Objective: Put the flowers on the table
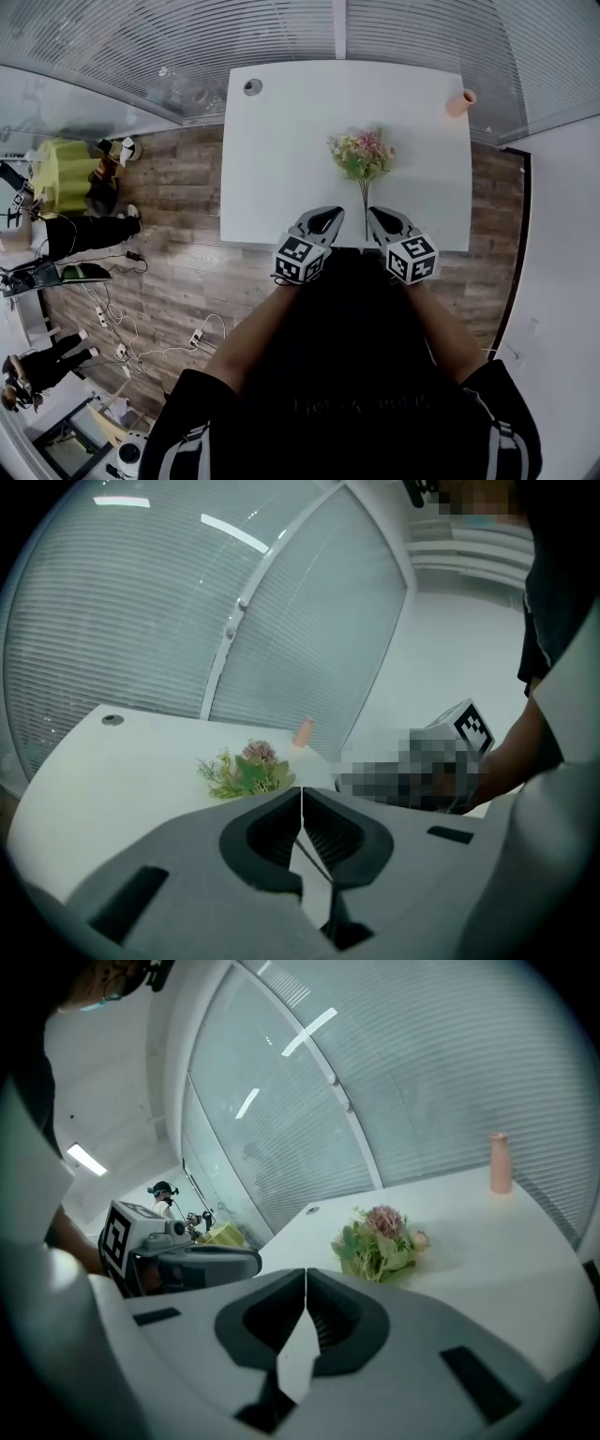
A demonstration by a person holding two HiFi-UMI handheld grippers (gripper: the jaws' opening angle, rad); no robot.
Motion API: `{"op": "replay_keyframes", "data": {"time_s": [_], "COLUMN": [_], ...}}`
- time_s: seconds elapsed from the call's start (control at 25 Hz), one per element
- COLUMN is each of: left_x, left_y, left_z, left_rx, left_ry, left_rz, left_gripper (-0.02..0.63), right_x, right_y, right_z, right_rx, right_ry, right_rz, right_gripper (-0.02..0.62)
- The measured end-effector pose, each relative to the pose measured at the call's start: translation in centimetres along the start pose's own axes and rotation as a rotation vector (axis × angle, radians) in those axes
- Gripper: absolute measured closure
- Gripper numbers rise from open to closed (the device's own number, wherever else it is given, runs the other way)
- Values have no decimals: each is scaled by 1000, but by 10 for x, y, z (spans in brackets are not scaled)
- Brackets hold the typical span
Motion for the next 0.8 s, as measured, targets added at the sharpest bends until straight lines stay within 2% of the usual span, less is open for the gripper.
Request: {"op": "replay_keyframes", "data": {"time_s": [0.44,0.8], "left_x": [-19,-31], "left_y": [26,69], "left_z": [-30,-54], "left_rx": [-64,-155], "left_ry": [-4,5], "left_rz": [74,132], "left_gripper": [584,584], "right_x": [27,66], "right_y": [33,73], "right_z": [-33,-65], "right_rx": [-125,-235], "right_ry": [80,127], "right_rz": [-14,-117], "right_gripper": [563,565]}}
Point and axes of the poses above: the fingertips, and each gripper's own axes: z forward along the fingers, x to its left, y out of its top, the point moved 1 cm from there along -z, backward along the fingers, and after that the axes turned 10 degrees about x, right-handed, at the moved point
